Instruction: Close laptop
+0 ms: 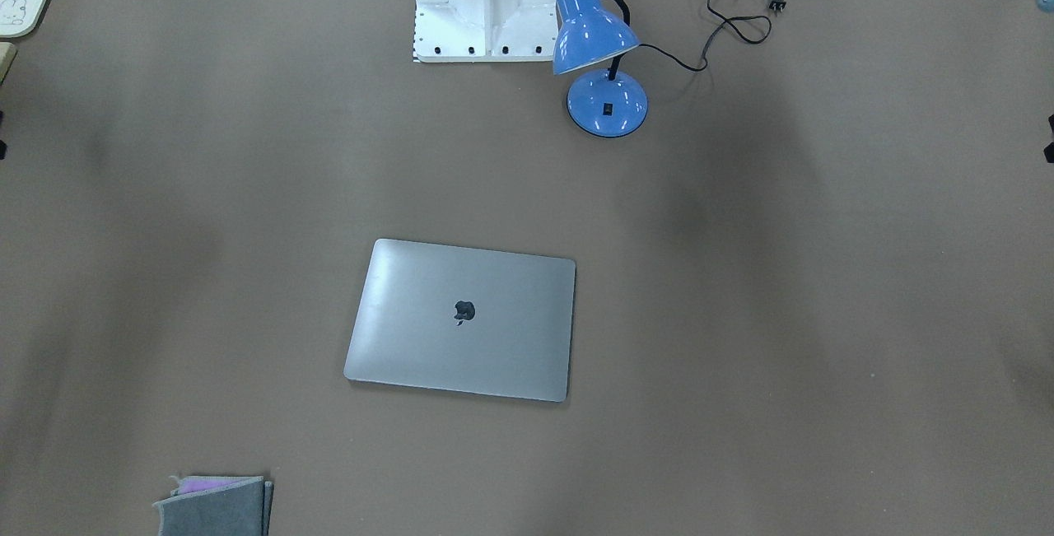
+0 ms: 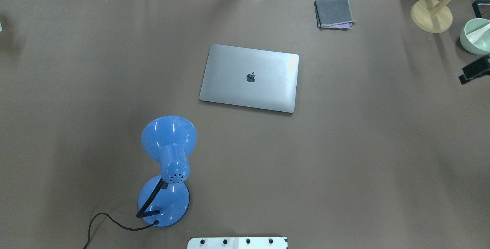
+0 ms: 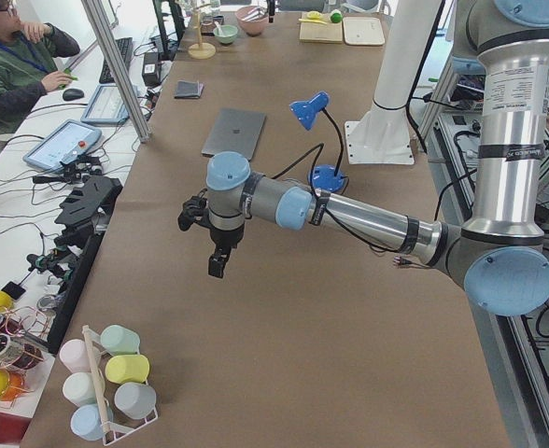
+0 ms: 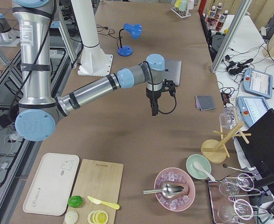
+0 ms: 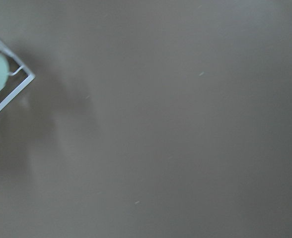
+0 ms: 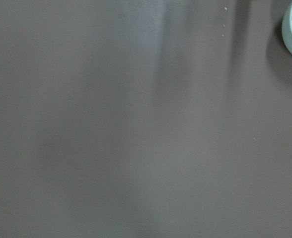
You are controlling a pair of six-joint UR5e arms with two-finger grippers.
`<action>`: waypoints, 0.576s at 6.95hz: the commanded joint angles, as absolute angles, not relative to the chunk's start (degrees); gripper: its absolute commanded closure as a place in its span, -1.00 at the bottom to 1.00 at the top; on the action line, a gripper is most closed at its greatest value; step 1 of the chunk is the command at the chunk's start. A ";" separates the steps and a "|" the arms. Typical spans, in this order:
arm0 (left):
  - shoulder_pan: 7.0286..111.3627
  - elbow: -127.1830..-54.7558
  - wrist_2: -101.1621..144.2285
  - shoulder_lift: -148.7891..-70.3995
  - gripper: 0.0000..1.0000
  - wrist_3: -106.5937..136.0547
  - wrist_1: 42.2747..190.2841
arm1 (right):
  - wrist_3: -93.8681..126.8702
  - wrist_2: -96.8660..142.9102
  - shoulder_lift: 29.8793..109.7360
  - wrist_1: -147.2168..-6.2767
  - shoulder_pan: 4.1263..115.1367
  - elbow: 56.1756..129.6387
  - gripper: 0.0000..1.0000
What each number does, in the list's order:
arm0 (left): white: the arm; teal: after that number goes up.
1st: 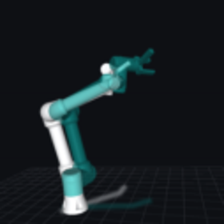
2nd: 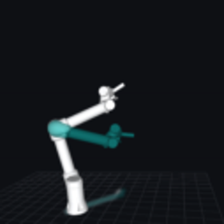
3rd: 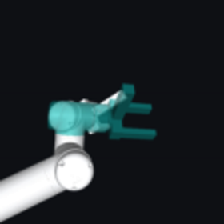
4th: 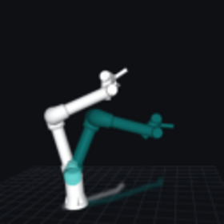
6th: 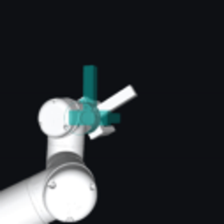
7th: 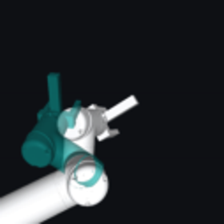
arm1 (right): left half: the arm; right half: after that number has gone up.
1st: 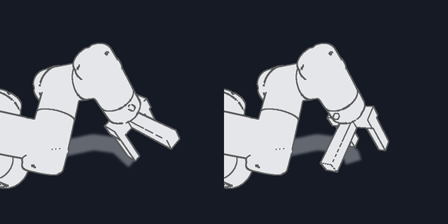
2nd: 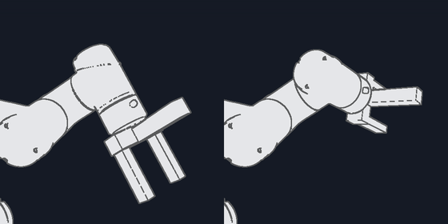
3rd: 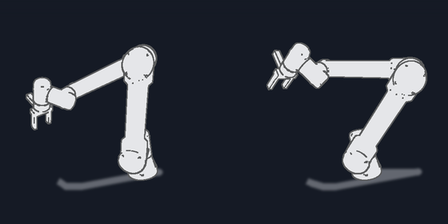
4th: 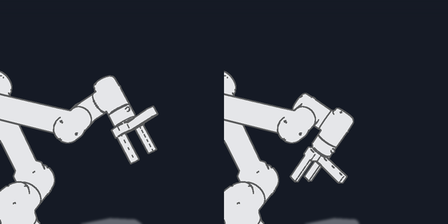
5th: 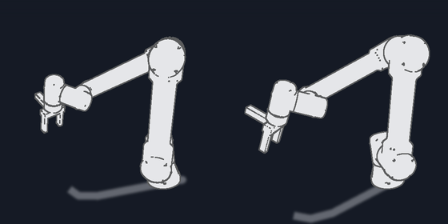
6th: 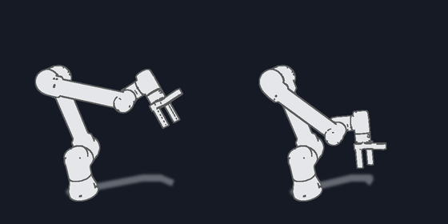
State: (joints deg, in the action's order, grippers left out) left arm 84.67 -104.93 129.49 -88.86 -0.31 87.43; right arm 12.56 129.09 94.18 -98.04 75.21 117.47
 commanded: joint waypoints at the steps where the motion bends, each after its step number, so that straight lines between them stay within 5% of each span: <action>1: 88.75 -104.06 129.38 -93.21 -0.97 -2.81 64.38 | -3.09 130.08 100.71 -98.87 85.39 114.11 -1.00; 4: 93.87 -104.24 129.55 -92.02 -0.97 -15.30 62.14 | -8.79 129.03 100.98 -106.07 90.09 112.06 -1.00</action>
State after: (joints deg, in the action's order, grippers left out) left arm 92.71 -104.09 129.35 -92.39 -13.03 62.87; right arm -7.59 129.77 100.52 -103.52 88.90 112.34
